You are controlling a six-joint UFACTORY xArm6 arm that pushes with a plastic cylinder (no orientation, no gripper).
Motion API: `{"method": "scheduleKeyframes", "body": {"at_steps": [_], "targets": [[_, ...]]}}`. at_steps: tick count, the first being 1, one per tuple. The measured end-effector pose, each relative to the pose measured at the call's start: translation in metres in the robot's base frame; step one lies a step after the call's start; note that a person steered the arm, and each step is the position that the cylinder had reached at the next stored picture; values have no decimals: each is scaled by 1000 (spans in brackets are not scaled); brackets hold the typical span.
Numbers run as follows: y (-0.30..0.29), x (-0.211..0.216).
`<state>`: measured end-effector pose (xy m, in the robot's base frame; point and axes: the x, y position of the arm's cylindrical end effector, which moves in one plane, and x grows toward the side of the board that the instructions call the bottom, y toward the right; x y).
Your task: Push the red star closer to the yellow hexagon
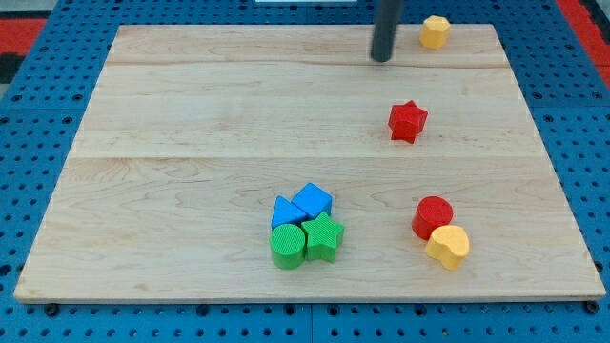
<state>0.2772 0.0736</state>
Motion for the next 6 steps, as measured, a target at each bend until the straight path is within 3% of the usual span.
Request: {"method": "scheduleKeyframes", "body": {"at_steps": [1, 3, 4, 6], "targets": [[-43, 56], [-29, 164], [-3, 161], [65, 113]]}}
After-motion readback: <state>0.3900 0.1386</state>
